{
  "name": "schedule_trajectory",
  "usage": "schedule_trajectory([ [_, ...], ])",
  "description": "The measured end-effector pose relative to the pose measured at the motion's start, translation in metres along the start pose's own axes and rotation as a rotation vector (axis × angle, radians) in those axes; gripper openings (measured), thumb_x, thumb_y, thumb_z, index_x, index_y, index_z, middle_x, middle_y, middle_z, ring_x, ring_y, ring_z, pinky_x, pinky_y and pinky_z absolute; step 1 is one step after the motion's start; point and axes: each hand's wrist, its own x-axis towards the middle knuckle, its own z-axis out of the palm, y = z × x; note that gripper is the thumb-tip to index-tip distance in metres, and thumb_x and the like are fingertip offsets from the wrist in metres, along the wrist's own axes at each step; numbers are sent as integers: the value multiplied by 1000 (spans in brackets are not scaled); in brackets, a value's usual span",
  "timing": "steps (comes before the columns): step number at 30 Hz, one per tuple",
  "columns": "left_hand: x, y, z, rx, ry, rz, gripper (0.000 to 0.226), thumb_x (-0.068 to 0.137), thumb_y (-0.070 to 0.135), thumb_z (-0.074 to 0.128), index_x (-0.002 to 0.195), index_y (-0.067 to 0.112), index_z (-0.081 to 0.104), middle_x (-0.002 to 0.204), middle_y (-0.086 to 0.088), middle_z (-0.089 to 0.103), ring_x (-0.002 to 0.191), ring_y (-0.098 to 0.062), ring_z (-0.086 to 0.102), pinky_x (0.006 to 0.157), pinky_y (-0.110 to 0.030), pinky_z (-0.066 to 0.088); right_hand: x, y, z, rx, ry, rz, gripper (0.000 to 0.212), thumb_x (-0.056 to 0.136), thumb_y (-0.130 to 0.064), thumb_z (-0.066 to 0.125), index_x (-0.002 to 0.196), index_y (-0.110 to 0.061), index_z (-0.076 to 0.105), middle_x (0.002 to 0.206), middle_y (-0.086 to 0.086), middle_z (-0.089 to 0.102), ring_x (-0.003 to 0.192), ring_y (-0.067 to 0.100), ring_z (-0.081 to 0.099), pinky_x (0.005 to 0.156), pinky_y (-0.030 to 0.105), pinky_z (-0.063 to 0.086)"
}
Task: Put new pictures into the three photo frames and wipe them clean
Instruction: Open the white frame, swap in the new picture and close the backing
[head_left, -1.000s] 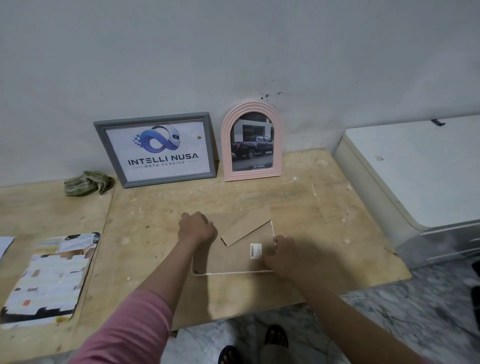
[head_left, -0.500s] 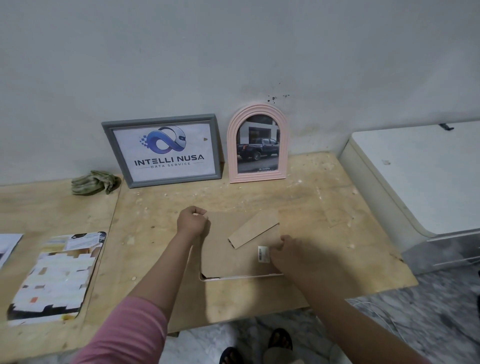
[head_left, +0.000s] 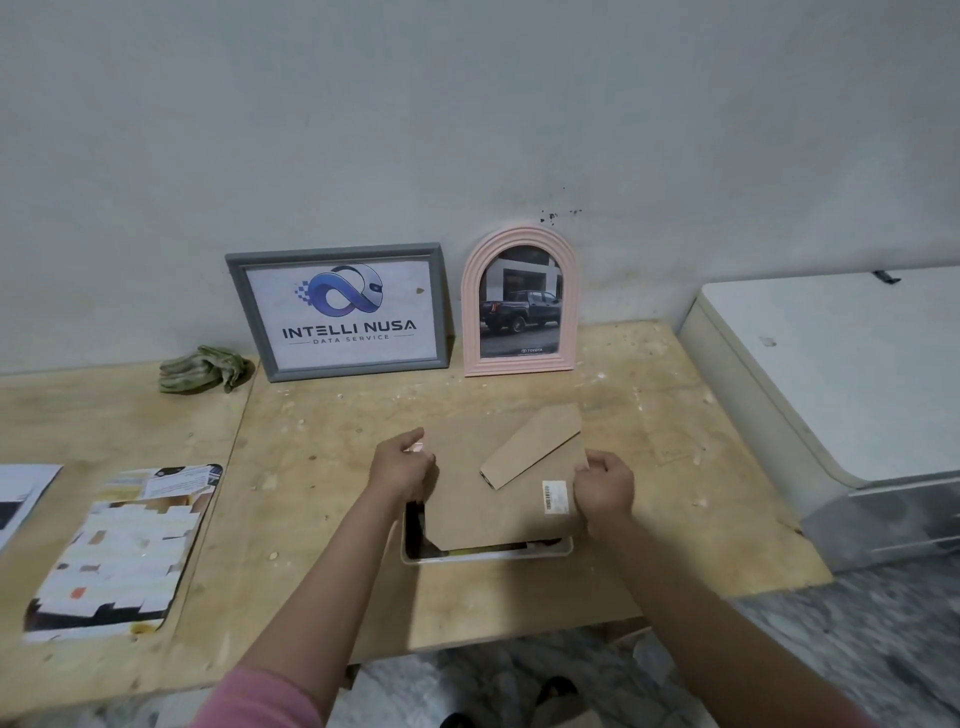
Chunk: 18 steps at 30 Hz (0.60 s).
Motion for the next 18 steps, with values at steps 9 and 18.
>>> schedule_trajectory([
  [9, -59, 11, 93, 211, -180, 167, 37, 88, -2, 53, 123, 9, 55, 106, 1, 58, 93, -18, 54, 82, -29, 47, 44, -5, -98, -183, 84, -56, 34, 84, -8, 59, 118, -10, 61, 118, 14, 63, 101, 30, 62, 82, 29, 46],
  [18, -88, -8, 207, 592, -189, 189, 27, 81, 28, 63, 88, 11, 44, 104, -12, 52, 95, -28, 54, 73, -31, 42, 79, 24, -168, -438, -27, -153, 48, 87, -11, 61, 131, 0, 48, 133, 21, 46, 116, 34, 50, 95, 34, 41],
])
